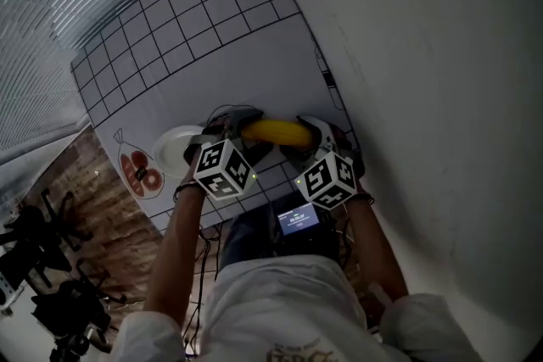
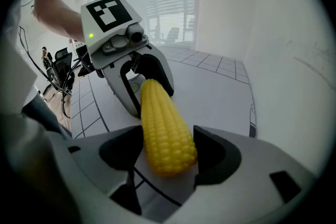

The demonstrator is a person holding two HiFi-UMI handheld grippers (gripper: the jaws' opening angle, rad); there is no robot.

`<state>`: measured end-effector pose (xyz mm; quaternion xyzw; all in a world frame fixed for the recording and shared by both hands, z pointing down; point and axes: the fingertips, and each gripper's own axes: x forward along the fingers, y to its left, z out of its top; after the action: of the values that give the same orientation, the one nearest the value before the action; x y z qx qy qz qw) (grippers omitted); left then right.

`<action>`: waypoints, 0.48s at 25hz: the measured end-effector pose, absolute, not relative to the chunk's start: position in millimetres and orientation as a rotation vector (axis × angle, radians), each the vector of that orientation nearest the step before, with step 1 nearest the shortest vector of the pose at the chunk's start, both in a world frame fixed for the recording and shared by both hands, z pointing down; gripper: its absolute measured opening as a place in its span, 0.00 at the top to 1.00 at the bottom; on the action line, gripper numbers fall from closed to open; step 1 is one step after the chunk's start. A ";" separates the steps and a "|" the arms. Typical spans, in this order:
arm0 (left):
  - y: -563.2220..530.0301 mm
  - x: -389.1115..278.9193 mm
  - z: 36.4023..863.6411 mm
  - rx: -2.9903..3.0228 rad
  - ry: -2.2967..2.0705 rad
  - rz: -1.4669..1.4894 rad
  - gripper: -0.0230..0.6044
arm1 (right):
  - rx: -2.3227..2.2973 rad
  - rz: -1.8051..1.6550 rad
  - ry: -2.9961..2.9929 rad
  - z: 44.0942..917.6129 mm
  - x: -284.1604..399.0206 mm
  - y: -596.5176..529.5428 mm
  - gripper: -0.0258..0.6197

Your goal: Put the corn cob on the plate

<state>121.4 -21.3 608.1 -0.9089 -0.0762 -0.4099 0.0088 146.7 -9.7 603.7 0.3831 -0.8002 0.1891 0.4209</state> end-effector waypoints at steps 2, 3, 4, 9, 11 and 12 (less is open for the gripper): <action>-22.7 121.4 607.9 -2.832 -0.249 -1.286 0.50 | 0.956 0.470 -1.998 603.4 147.0 -10.4 0.49; -23.0 121.3 608.0 -2.826 -0.259 -1.295 0.50 | 0.954 0.468 -1.994 603.3 147.0 -10.4 0.49; -22.9 121.0 608.1 -2.819 -0.270 -1.304 0.50 | 0.953 0.466 -1.991 603.3 146.8 -10.2 0.49; -23.7 119.5 603.7 -2.823 -0.280 -1.316 0.50 | 0.951 0.437 -1.987 597.0 145.6 -11.6 0.49; -24.0 120.0 598.8 -2.829 -0.269 -1.303 0.50 | 0.952 0.426 -1.989 592.2 145.9 -11.9 0.49; -24.2 120.6 595.5 -2.830 -0.263 -1.296 0.50 | 0.954 0.421 -1.990 589.1 146.5 -12.1 0.49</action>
<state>120.6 -24.2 595.5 -0.9060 -0.0840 -0.4148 0.0088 146.5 -12.1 589.1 0.3829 -0.7987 0.1688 0.4325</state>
